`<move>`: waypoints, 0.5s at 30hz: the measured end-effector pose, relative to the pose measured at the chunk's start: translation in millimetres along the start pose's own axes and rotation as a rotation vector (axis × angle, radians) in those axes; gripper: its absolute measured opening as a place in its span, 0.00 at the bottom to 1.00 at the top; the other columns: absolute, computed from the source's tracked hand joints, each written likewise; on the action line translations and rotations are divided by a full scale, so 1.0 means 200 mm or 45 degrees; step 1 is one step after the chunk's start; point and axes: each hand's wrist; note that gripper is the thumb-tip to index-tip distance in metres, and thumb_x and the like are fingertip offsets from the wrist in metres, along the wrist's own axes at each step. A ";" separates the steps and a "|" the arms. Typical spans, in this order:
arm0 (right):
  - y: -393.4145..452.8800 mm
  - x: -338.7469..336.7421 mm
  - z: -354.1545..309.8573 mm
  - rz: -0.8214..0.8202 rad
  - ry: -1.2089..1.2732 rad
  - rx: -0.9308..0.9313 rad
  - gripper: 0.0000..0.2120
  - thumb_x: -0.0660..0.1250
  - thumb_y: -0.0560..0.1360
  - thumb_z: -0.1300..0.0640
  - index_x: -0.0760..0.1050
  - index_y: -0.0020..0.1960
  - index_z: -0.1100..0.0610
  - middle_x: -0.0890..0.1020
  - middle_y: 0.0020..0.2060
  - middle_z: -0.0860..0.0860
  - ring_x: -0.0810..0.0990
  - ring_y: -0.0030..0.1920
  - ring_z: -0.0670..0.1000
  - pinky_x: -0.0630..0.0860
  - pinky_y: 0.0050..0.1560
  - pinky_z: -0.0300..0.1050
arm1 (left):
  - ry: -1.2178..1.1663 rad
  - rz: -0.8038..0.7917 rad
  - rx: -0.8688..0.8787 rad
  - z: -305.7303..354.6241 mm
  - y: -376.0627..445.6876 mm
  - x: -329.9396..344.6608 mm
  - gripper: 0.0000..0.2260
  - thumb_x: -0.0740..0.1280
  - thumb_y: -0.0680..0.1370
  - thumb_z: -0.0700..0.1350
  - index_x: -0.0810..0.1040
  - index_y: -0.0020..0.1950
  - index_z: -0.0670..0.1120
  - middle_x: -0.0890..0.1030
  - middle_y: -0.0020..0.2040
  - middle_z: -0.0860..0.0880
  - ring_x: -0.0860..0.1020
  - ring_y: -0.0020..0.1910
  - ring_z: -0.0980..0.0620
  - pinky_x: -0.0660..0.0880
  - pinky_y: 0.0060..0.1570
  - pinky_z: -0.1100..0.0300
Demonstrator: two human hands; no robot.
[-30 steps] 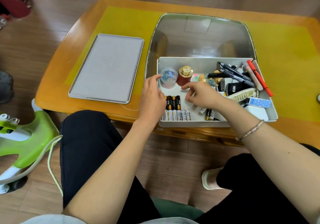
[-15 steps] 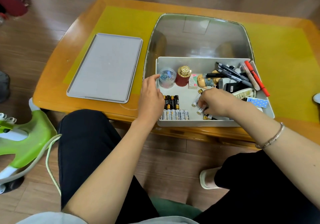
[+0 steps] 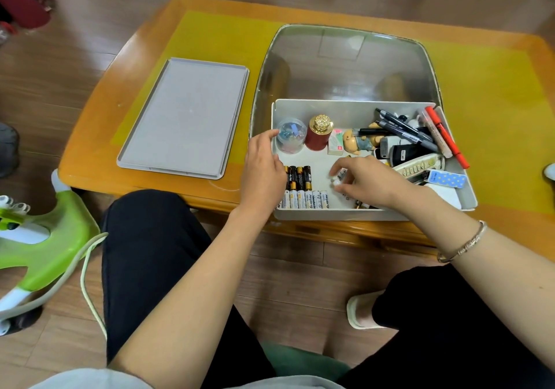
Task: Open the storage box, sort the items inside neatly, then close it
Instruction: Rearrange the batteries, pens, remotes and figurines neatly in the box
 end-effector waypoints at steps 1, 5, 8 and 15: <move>0.00 0.00 0.00 -0.013 0.044 0.015 0.09 0.69 0.73 0.54 0.77 0.53 0.51 0.80 0.36 0.46 0.79 0.40 0.48 0.77 0.46 0.47 | -0.002 0.000 -0.002 0.00 0.00 0.00 0.20 0.60 0.79 0.34 0.66 0.69 0.47 0.68 0.68 0.48 0.70 0.65 0.52 0.71 0.58 0.65; 0.02 0.02 -0.01 0.014 0.140 0.125 0.04 0.71 0.71 0.55 0.80 0.46 0.52 0.78 0.32 0.44 0.78 0.37 0.46 0.75 0.41 0.43 | -0.001 0.002 -0.006 0.00 0.00 0.00 0.19 0.60 0.79 0.34 0.66 0.69 0.47 0.68 0.68 0.48 0.70 0.65 0.53 0.69 0.55 0.68; 0.06 0.04 -0.02 0.112 0.280 0.224 0.05 0.72 0.72 0.55 0.77 0.45 0.53 0.81 0.34 0.51 0.79 0.35 0.48 0.76 0.41 0.44 | -0.001 0.001 -0.004 0.00 0.00 0.00 0.20 0.60 0.79 0.34 0.66 0.69 0.47 0.68 0.68 0.48 0.70 0.65 0.53 0.68 0.55 0.68; 0.16 0.09 -0.08 0.213 0.486 0.285 0.09 0.72 0.73 0.56 0.79 0.52 0.57 0.84 0.34 0.55 0.82 0.31 0.48 0.80 0.42 0.42 | 0.000 0.001 -0.010 0.01 0.00 -0.01 0.19 0.60 0.79 0.35 0.66 0.69 0.47 0.68 0.68 0.48 0.70 0.65 0.53 0.69 0.56 0.67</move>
Point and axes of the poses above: each hand's wrist, its own y-axis towards the middle knuckle, its own x-axis out of the palm, z = x × y
